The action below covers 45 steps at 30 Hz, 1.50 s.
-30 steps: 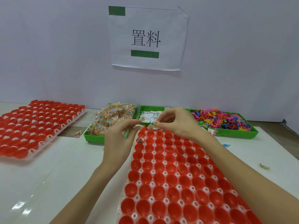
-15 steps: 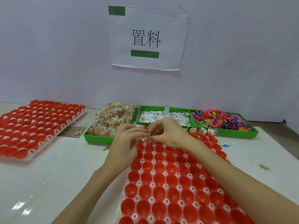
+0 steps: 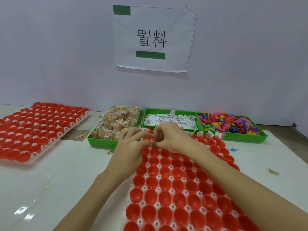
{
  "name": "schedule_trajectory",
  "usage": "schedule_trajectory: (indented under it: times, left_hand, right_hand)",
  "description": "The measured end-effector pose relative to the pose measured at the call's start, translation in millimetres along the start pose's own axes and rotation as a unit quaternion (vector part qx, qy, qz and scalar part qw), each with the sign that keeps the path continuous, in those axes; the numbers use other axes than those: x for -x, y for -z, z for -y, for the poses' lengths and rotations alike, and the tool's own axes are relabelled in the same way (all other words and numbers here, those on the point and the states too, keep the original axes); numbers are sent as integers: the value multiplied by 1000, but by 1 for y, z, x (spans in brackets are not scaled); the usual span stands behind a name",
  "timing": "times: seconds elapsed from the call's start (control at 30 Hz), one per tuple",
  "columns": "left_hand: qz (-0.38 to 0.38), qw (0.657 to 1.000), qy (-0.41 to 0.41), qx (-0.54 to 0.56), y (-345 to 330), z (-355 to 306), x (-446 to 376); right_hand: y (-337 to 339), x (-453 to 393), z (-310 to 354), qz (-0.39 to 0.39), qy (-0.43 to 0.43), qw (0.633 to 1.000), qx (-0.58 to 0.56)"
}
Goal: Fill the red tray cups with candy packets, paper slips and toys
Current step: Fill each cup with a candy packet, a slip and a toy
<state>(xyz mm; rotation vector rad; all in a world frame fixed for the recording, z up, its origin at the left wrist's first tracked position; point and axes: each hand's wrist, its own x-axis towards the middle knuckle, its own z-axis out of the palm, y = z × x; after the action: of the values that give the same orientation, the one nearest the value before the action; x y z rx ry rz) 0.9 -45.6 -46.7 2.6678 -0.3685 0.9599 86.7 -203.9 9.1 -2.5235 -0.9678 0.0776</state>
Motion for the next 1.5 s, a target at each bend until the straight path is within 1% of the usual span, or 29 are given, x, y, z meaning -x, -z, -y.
schedule_trajectory:
  times: [0.13, 0.4, 0.5, 0.67, 0.8, 0.9, 1.0, 1.07, 1.1, 1.17, 1.23, 1.3, 1.4, 1.5]
  left_hand:
    - [5, 1000, -8, -14, 0, 1, 0]
    - [62, 997, 30, -18, 1, 3, 0]
    - [80, 996, 37, -22, 0, 3, 0]
    - [98, 994, 43, -27, 4, 1, 0]
    - [86, 996, 10, -30, 7, 2, 0]
    - [68, 998, 14, -9, 8, 3, -1]
    - [41, 998, 31, 41, 10, 6, 0]
    - [7, 997, 55, 60, 14, 11, 0]
    - [-14, 996, 69, 49, 16, 14, 1]
    - [-46, 994, 95, -8, 22, 24, 3]
    - [-40, 992, 98, -65, 26, 35, 7]
    - [-15, 993, 73, -91, 26, 43, 10]
    - [1, 995, 38, -90, 25, 47, 13]
    - [-5, 997, 36, -64, 25, 50, 13]
  right_hand:
    - [0, -7, 4, 15, -18, 999, 38]
    - [16, -13, -1, 72, -31, 997, 16]
    - [11, -13, -3, 46, -25, 998, 19]
    - [6, -10, -1, 11, 8, 999, 41]
    - [8, -7, -2, -7, 30, 998, 58]
    - [10, -3, -5, -16, 31, 999, 41]
    - [16, 3, -8, -37, 34, 998, -26]
    - [22, 8, -11, -60, 29, 996, -65]
    - [27, 11, -13, -68, 26, 994, -87]
    - [36, 20, -19, -75, 14, 984, -158]
    - [44, 32, -27, -83, -4, 968, -238]
    - [50, 45, -38, -92, -10, 956, -280]
    - [57, 63, -56, -105, -12, 944, -314]
    - [64, 72, -73, -125, -25, 929, -347]
